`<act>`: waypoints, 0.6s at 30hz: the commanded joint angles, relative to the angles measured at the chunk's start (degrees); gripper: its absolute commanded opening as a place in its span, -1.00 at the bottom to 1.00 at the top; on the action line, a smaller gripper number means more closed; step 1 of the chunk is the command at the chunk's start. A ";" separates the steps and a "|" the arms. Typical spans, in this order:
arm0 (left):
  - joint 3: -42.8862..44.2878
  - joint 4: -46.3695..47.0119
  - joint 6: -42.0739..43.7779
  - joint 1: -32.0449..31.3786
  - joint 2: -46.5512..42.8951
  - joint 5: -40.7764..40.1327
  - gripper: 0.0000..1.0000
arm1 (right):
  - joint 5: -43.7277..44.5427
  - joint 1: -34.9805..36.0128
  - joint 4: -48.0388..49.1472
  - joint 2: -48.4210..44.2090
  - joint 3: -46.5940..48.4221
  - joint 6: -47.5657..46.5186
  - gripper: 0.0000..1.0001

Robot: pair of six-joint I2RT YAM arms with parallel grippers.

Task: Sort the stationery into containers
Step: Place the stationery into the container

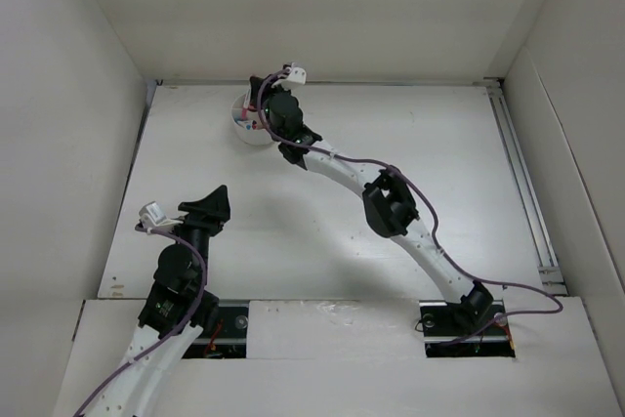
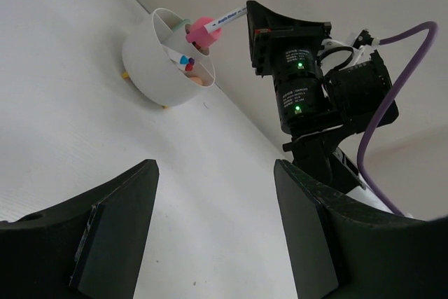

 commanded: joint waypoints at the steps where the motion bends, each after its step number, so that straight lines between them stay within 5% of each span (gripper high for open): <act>1: 0.80 2.05 0.00 0.09 -1.41 -0.82 0.28 | 2.54 1.12 6.10 0.58 3.57 -4.06 -1.00; 18: 0.28 3.81 0.53 0.09 -0.89 0.85 0.28 | 5.88 2.26 10.06 -1.26 -6.79 -9.24 -1.00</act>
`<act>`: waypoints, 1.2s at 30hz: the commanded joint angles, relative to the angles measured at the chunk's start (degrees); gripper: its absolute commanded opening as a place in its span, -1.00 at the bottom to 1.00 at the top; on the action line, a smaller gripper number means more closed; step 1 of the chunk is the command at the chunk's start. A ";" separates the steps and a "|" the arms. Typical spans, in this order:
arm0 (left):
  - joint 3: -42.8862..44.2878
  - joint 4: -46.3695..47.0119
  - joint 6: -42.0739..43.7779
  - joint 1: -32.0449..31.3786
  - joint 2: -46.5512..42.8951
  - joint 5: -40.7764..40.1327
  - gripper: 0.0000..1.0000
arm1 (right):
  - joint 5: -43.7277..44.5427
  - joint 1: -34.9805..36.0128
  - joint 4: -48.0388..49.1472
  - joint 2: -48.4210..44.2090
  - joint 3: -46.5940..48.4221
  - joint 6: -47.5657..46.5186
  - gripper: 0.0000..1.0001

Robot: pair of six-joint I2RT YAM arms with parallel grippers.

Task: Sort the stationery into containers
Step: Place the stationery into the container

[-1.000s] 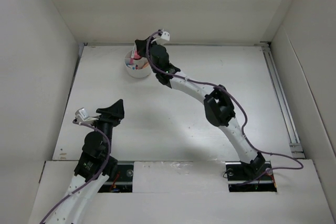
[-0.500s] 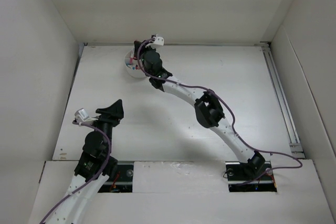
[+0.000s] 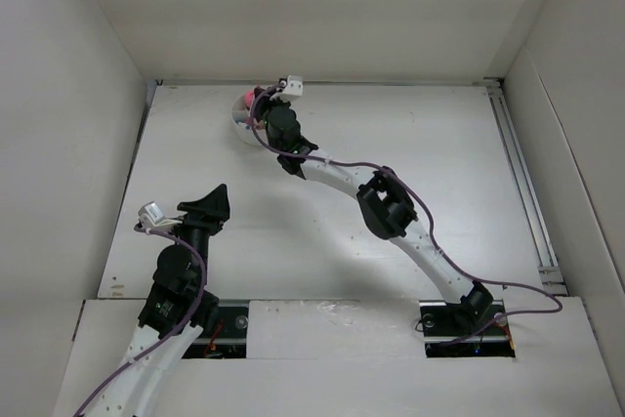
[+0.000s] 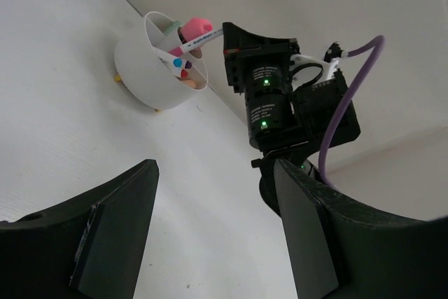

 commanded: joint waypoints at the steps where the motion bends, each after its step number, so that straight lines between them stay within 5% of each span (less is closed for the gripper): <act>1: 0.28 2.61 0.51 0.09 -0.89 0.65 0.28 | 1.40 0.97 4.41 -2.42 -2.38 -2.40 -1.00; 7: 0.28 3.13 0.51 0.09 -0.36 1.18 0.28 | 2.63 2.02 7.04 -5.22 -8.26 -2.41 -0.88; 21: -0.25 4.19 1.03 0.09 1.74 2.32 0.28 | 0.35 2.55 6.10 -11.29 -12.59 -2.41 0.27; 22: -0.25 4.19 1.03 0.09 1.75 2.32 0.28 | 0.35 3.16 5.40 -11.91 -12.59 -2.41 0.54; 25: -0.25 4.72 1.03 0.09 2.28 2.85 0.28 | -0.18 3.17 3.02 -14.37 -12.59 -2.41 0.87; 36: -0.25 5.24 1.56 0.09 2.80 4.52 0.30 | -4.57 3.17 -0.85 -28.60 -25.66 -0.31 1.00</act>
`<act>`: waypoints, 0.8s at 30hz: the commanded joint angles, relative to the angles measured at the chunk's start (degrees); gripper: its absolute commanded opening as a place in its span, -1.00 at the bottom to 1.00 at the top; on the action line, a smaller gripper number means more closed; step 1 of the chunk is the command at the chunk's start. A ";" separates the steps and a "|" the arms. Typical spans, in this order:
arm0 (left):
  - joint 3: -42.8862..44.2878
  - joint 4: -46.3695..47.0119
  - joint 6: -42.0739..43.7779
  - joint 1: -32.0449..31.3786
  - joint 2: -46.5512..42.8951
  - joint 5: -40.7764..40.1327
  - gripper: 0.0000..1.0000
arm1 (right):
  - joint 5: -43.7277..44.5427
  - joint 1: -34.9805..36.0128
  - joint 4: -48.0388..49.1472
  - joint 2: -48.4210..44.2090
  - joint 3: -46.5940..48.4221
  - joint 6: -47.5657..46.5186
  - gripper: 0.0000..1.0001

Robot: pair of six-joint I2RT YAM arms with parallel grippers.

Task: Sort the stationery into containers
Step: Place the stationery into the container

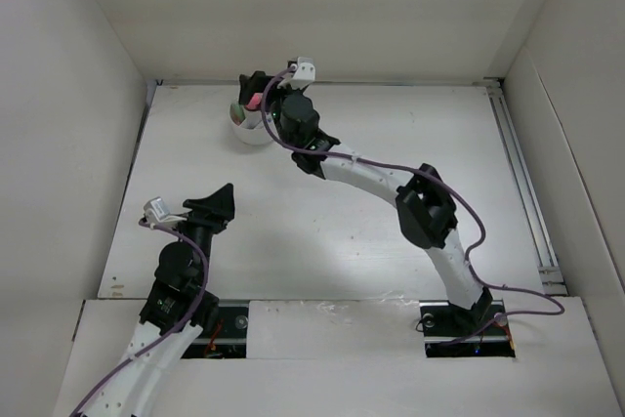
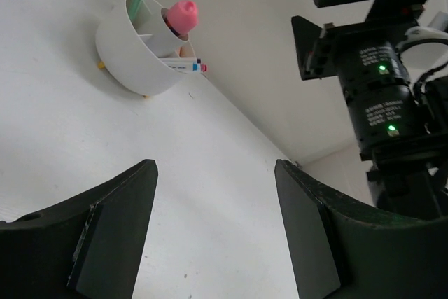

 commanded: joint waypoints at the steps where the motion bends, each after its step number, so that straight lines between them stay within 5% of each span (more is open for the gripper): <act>1: -0.23 3.30 0.88 0.09 0.94 1.04 0.30 | -2.93 0.46 -0.65 -6.34 -5.78 1.10 1.00; 6: -0.23 4.78 1.41 0.09 3.93 3.59 0.30 | -3.47 0.46 -2.68 -17.39 -22.01 4.35 0.74; 10: -0.23 7.78 2.55 0.09 7.88 7.19 0.30 | -2.69 0.46 -2.68 -27.23 -35.75 8.12 -0.72; 12: 0.38 9.53 3.34 0.09 10.43 10.61 0.30 | -2.68 0.46 -3.90 -30.94 -40.58 9.36 -1.00; 21: -0.85 23.75 7.29 0.09 19.65 24.76 0.50 | 0.66 0.46 -16.81 -47.74 -56.08 15.07 -1.00; 23: 0.56 24.48 7.82 0.09 21.24 28.02 0.58 | 0.13 0.46 -21.72 -48.28 -54.42 15.08 -0.85; 24: 0.56 25.18 7.83 0.09 22.03 28.03 0.62 | 0.13 0.46 -23.23 -48.89 -53.88 15.08 -0.61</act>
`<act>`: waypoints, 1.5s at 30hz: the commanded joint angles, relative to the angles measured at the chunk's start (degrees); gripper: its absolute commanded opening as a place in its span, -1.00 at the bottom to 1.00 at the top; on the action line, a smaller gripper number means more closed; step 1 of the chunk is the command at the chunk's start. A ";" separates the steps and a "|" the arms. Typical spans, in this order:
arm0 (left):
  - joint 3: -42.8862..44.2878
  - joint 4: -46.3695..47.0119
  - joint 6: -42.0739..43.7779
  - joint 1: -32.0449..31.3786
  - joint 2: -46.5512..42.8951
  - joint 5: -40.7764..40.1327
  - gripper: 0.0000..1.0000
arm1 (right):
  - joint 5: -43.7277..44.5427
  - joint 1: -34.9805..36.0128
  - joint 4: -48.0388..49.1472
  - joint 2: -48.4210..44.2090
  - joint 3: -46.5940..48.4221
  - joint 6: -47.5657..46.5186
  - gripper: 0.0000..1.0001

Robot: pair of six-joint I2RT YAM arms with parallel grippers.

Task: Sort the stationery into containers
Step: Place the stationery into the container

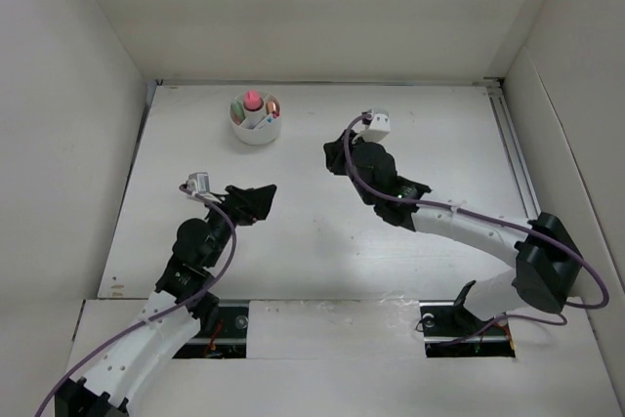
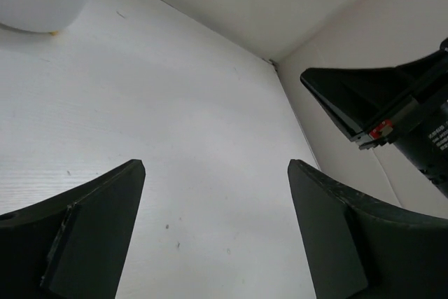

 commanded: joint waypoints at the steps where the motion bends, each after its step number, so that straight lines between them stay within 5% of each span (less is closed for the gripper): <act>1: 1.52 8.13 1.95 0.09 3.06 6.60 0.65 | 0.22 0.46 -7.59 -2.33 1.86 1.35 -0.43; 3: 2.14 9.27 1.95 0.09 4.57 7.66 0.99 | 0.22 0.46 -8.82 -3.04 1.86 1.35 0.01; 7: 3.54 10.60 1.43 0.09 8.87 9.86 0.99 | 0.22 0.46 -10.49 -4.18 1.24 1.96 0.62; 9: 4.07 10.60 1.42 0.09 11.24 9.86 0.99 | 0.83 0.46 -13.38 -4.18 2.11 3.54 0.66; 11: 4.07 11.21 1.42 0.09 13.70 9.86 0.99 | 0.83 0.46 -16.73 -3.57 2.82 4.77 1.00; 20: 7.59 16.39 2.47 0.09 21.35 11.35 0.99 | 1.19 0.46 -16.75 -0.41 -0.33 9.79 1.00; 45: 8.21 14.38 2.48 0.09 14.59 13.03 0.99 | 2.50 0.46 -11.99 -10.34 -6.05 9.26 1.00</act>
